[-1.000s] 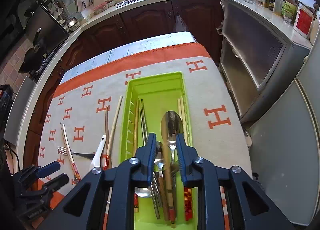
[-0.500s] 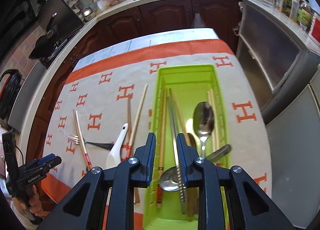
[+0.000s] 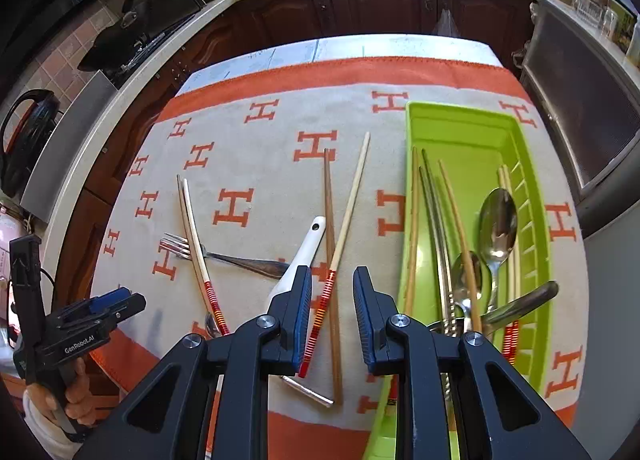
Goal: Organize utensils
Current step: 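Move both open grippers back over the remaining utensils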
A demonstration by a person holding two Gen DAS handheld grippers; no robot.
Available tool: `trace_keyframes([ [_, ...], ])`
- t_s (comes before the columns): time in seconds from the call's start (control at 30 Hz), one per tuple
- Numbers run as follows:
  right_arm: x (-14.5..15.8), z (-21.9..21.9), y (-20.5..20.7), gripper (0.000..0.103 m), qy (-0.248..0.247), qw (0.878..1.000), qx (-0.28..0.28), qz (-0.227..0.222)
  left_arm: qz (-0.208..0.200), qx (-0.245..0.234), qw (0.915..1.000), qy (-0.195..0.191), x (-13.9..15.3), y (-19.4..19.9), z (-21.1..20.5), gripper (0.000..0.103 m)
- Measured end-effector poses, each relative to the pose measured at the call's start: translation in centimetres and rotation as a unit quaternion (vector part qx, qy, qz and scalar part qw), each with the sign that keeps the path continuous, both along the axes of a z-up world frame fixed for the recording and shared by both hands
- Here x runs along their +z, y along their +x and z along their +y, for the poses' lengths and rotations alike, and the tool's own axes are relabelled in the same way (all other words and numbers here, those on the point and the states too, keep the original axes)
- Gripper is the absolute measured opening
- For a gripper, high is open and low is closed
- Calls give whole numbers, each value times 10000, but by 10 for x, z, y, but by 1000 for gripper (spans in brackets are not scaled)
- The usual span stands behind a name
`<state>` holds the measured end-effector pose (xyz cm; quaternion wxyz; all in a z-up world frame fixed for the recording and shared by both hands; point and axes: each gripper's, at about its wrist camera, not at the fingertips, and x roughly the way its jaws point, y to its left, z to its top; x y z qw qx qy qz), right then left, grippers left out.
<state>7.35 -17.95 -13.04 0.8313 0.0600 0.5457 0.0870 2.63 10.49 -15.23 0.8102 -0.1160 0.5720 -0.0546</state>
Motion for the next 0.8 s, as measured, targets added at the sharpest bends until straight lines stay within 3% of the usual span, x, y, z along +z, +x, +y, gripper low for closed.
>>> trace_keyframes([
  [0.2,-17,10,16,22,-42,9997,-111,230,-29,-6,9999,-124,-3,0,5,49],
  [0.8,-76,30,57,22,-916,9905,-410,938,-115,53,9991,-405,-9,0,22,49],
])
